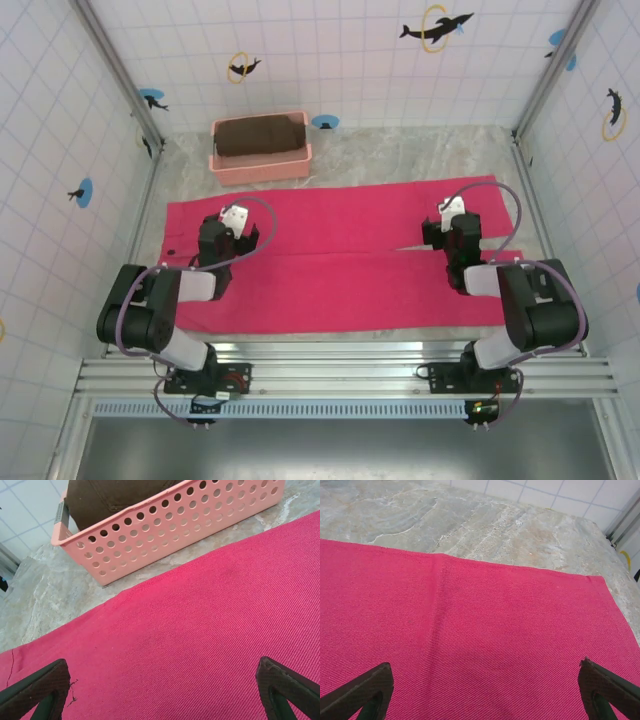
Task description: Roll up the long pants
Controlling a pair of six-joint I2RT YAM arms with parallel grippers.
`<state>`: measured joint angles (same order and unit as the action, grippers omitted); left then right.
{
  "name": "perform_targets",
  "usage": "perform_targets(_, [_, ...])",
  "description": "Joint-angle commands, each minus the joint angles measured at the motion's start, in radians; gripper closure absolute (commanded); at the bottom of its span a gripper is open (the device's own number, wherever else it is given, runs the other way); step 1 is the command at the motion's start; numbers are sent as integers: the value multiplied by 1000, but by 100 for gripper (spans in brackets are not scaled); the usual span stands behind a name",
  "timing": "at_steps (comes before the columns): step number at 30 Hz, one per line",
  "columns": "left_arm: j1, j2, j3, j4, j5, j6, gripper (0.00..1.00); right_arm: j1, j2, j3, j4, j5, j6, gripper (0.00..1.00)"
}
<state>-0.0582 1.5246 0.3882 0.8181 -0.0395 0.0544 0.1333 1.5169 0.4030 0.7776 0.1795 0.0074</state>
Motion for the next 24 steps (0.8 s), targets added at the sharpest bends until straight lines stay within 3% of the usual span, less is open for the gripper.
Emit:
perform_targets(1, [1, -7, 15, 12, -5, 22, 3, 3, 3, 6, 34, 9, 9, 3])
perform_targets(7, [0, -19, 24, 9, -33, 16, 2, 0, 4, 10, 30, 5, 9, 3])
perform_targets(8, [-5, -53, 71, -73, -92, -1, 2, 1, -3, 13, 35, 0, 7, 3])
perform_targets(9, [-13, -99, 177, -323, -171, -33, 2, 6, -41, 53, -48, -14, -5, 3])
perform_targets(10, [-12, -111, 296, -538, -219, -76, 3, 23, -93, 152, -292, 3, -6, 2])
perform_targets(11, [-12, -107, 450, -764, -222, -109, 2, 52, -120, 329, -646, 73, 11, 3])
perform_targets(13, [-22, -107, 666, -1036, -111, -135, 3, 111, -44, 715, -1253, 238, 46, 3])
perform_targets(14, [-30, -121, 760, -1131, -70, -171, 3, 144, 22, 883, -1494, 327, 67, 2])
perform_targets(15, [-34, -136, 834, -1204, -45, -225, 2, 172, 45, 988, -1607, 340, 45, 3])
perform_targets(18, [-14, -195, 983, -1371, -9, -393, 2, 307, -47, 1046, -1647, 527, -2, 2])
perform_targets(20, [29, -227, 977, -1467, -52, -628, 2, 315, -149, 978, -1564, 601, 133, 2])
perform_targets(21, [83, -230, 959, -1492, 6, -686, 3, 279, -186, 937, -1553, 593, 251, 3])
perform_targets(22, [153, -229, 927, -1477, 128, -711, 15, 212, -220, 889, -1555, 526, 387, 3])
perform_targets(23, [199, -231, 912, -1509, 149, -746, 24, 107, -243, 842, -1570, 386, 506, 3])
perform_targets(24, [222, -238, 908, -1576, 101, -774, 25, 9, -258, 798, -1576, 252, 581, 3])
